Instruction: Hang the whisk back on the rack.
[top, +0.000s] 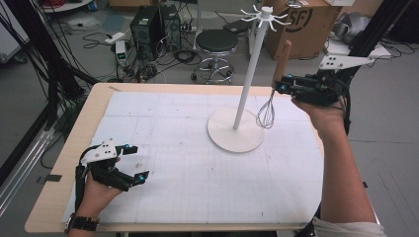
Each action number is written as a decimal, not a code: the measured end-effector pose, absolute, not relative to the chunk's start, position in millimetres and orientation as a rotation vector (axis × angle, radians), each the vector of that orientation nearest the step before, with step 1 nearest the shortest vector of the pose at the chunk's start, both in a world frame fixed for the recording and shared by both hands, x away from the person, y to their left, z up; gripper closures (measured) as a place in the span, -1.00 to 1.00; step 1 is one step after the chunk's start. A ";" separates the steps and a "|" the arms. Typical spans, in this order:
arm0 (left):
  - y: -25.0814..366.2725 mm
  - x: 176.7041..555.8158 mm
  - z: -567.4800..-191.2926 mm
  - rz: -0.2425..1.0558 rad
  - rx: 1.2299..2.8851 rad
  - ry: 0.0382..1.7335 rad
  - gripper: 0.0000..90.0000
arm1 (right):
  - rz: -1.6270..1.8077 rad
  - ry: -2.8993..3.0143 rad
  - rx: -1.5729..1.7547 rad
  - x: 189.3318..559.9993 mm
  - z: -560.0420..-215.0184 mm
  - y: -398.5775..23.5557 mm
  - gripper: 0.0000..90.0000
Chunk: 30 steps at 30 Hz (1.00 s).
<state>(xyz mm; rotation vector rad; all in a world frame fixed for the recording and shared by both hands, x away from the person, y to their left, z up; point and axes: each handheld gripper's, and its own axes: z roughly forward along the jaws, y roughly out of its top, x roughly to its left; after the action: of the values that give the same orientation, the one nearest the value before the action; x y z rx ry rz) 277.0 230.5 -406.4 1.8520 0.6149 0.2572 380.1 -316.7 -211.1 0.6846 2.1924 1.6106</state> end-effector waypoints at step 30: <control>233.4 277.8 -407.7 0.259 1.845 0.623 -0.96 | 1.479 2.148 0.813 420.0 -174.8 -322.8 0.56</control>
<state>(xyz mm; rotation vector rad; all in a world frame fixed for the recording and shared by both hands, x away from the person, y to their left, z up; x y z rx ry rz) 277.8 233.4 -407.7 1.8452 0.6226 0.2585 420.0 -322.8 -174.8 0.8131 2.1484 1.4788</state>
